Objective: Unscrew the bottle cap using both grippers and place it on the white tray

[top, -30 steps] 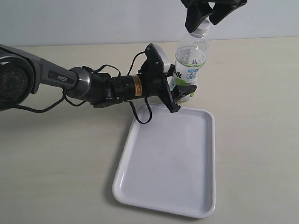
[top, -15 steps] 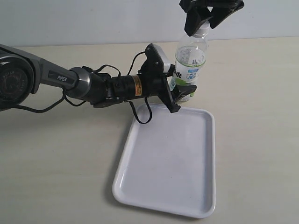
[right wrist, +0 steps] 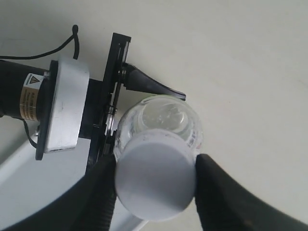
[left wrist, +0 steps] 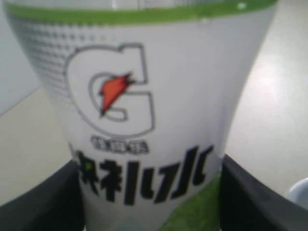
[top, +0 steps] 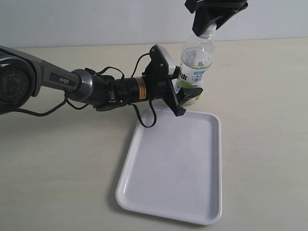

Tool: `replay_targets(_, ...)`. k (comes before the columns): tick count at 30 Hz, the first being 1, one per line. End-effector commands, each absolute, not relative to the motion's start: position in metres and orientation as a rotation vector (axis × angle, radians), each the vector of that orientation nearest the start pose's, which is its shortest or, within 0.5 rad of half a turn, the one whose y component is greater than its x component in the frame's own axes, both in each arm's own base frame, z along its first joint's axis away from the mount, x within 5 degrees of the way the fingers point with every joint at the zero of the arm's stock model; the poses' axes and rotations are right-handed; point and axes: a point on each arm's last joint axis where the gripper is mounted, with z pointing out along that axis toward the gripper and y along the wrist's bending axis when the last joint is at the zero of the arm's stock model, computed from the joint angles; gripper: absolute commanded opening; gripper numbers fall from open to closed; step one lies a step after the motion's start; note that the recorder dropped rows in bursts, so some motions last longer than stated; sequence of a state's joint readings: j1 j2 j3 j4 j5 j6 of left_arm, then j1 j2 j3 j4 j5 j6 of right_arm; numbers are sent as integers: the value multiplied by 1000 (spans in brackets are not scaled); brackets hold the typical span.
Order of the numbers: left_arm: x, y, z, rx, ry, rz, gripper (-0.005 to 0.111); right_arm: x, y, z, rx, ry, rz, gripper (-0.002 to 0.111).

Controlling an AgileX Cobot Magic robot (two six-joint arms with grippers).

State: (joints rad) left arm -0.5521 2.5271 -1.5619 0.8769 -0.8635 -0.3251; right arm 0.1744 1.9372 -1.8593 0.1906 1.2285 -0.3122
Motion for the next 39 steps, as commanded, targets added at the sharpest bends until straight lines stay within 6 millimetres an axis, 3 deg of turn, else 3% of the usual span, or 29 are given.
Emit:
replay_targets(1, 399, -310, 58, 1180, 1405, -696, 0, 411, 90, 315, -696, 2661, 238, 18)
replay_targets(5, 399, -310, 58, 1180, 1405, -696, 0, 410, 95, 316, -786, 2617, 288, 0)
replay_targets(10, 399, -310, 58, 1180, 1405, -696, 0, 410, 97, 317, -976, 2532, 275, 0)
replay_targets(18, 399, -311, 58, 1179, 1402, -698, 0, 410, 97, 317, -1568, 2183, 121, 0)
replay_targets(23, 399, -311, 58, 1180, 1401, -698, 0, 410, 95, 316, -1755, 2041, 50, 0)
replay_targets(32, 399, -311, 58, 1180, 1401, -698, 0, 411, 90, 315, -1800, 2043, -24, 1)
replay_targets(39, 399, -311, 58, 1180, 1401, -698, 0, 410, 94, 316, -1739, 2066, 38, 22)
